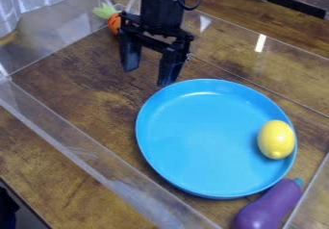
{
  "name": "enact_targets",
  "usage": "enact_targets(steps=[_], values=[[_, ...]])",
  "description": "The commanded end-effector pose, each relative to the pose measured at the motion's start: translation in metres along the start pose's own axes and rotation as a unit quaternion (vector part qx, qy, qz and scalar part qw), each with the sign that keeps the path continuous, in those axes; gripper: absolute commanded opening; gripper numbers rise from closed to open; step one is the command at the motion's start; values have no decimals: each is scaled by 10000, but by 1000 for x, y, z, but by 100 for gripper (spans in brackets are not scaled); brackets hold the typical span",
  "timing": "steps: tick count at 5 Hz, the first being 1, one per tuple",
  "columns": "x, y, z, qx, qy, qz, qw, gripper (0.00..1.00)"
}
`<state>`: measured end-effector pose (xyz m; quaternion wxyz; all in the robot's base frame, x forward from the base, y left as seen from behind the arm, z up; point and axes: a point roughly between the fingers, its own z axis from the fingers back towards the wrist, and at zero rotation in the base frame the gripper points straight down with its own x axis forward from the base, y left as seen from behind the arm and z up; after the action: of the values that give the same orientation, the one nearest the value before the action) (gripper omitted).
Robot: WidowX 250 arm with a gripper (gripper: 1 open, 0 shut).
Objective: Remove the purple eggplant from the blue tray and put it on the table
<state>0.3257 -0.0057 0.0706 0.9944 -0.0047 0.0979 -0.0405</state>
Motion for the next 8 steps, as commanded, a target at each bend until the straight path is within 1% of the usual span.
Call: enact_targets(steps=[1, 5, 8], values=[[9, -5, 14, 75, -296, -78, 9995, 100], [19, -2, 3, 232, -238, -34, 9994, 100], [24, -5, -1, 264, -216, -24, 9994, 100]])
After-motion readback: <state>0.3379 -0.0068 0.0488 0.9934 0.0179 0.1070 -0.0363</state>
